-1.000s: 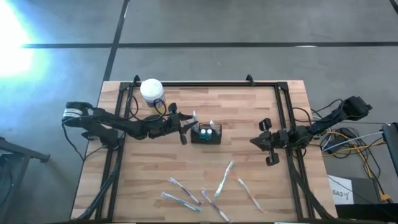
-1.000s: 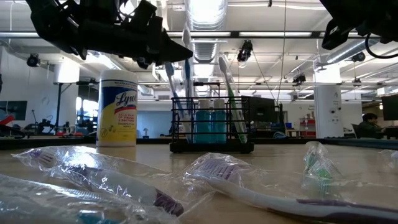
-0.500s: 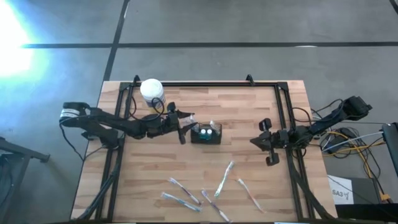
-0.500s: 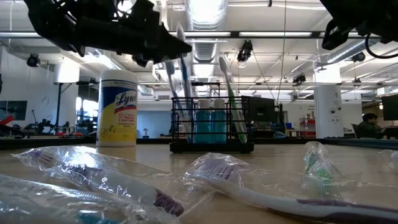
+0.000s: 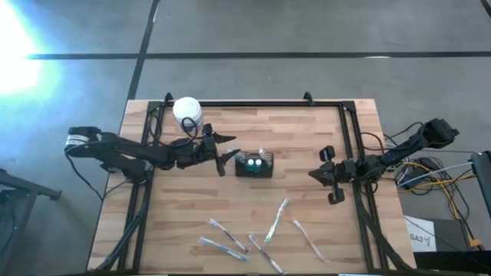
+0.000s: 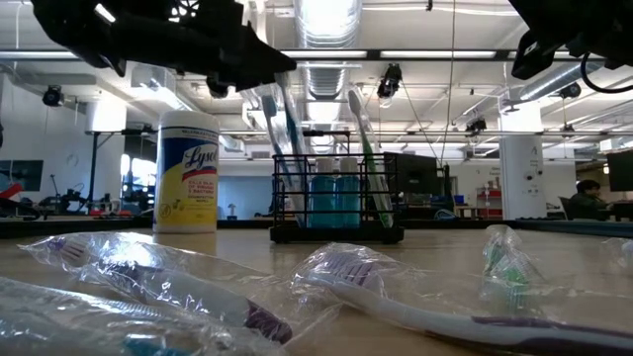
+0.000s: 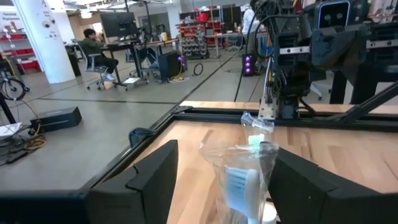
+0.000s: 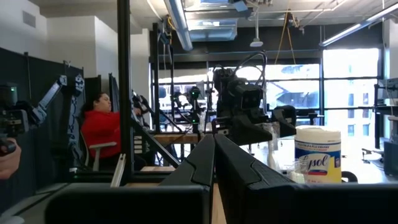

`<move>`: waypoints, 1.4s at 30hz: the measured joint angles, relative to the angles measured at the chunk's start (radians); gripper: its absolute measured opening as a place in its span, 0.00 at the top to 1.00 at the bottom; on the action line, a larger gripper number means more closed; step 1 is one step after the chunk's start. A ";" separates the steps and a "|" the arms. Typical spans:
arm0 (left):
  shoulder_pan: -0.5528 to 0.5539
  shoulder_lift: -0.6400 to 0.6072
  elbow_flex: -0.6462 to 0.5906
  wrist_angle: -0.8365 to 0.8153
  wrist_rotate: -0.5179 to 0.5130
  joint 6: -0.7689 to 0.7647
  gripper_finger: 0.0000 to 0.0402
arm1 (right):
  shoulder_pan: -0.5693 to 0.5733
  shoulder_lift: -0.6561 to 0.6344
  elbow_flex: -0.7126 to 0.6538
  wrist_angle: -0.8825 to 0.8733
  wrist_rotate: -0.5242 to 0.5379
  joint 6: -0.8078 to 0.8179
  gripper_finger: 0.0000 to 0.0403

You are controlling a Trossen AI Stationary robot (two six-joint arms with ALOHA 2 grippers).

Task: Pick & Place toothbrushing station
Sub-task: Put the top blue toothbrush into the black mesh organizer

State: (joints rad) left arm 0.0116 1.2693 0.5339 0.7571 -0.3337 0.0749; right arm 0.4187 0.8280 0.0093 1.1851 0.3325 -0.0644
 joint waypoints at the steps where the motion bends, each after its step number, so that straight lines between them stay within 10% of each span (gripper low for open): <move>1: 0.000 -0.003 0.000 -0.007 0.000 0.002 0.43 | 0.000 0.000 0.000 0.000 0.000 0.001 0.98; 16: 0.000 -0.016 0.000 -0.174 0.029 -0.048 0.48 | 0.000 0.000 0.000 0.000 0.000 0.012 0.98; 32: 0.000 -0.016 0.002 -0.217 0.035 -0.026 0.96 | 0.000 0.007 0.000 0.001 0.007 0.004 0.98; 42: 0.000 -0.015 0.011 -0.232 0.049 -0.052 0.87 | 0.000 0.012 0.000 0.000 0.007 0.017 0.98</move>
State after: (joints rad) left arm 0.0116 1.2541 0.5444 0.5254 -0.2851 0.0227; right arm 0.4183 0.8403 0.0093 1.1854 0.3397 -0.0479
